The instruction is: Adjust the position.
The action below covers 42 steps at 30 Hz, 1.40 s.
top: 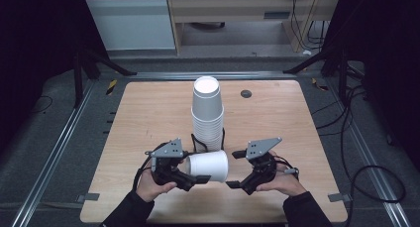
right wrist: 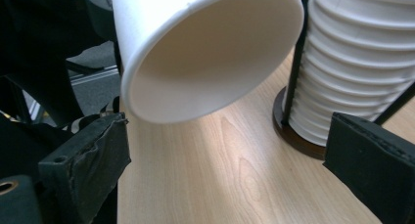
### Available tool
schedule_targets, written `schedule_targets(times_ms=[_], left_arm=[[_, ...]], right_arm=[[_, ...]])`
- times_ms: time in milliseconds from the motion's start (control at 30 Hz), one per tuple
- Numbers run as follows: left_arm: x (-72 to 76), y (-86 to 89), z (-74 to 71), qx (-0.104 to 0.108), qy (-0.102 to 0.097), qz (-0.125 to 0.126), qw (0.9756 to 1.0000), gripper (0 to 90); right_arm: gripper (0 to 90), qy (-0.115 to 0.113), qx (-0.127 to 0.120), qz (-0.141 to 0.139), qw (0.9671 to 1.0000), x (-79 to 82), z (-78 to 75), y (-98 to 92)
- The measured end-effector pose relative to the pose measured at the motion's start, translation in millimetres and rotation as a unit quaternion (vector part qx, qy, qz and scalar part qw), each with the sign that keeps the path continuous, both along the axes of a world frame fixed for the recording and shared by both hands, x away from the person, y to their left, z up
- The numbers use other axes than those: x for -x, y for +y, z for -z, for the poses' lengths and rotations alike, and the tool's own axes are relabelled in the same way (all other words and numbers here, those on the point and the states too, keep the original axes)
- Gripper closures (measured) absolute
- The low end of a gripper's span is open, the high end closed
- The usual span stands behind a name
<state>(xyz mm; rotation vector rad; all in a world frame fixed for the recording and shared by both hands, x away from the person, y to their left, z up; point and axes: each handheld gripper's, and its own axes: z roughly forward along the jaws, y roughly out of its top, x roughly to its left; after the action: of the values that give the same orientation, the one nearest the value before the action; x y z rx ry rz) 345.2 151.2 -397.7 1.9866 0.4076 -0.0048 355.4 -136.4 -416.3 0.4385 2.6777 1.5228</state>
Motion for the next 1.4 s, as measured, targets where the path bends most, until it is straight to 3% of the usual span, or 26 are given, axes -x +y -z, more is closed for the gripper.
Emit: schedule_targets(times_ms=[200,500,800,1033,1400], left_arm=[[0.5,-2.7,1.2,0.004,0.004,0.009,0.9999,20.2],[3.3,-9.4,2.3,0.015,0.011,0.030,0.9994,20.3],[5.3,-15.3,4.4,0.011,0.012,0.045,0.9988,20.3],[4.5,-15.7,5.7,0.010,0.016,0.047,0.9987,20.4],[4.2,-16.8,6.4,0.007,0.013,0.042,0.9990,19.3]], right_arm=[[3.5,0.012,-0.019,-0.018,0.9996,0.3,2.0,3.3],[3.5,0.017,-0.018,-0.038,0.9990,1.4,4.7,12.4],[3.7,0.021,-0.018,-0.057,0.9980,2.2,7.0,18.9],[8.1,0.021,-0.030,-0.068,0.9970,2.4,8.3,19.7],[10.4,0.017,-0.022,-0.066,0.9974,1.9,8.6,18.2]])
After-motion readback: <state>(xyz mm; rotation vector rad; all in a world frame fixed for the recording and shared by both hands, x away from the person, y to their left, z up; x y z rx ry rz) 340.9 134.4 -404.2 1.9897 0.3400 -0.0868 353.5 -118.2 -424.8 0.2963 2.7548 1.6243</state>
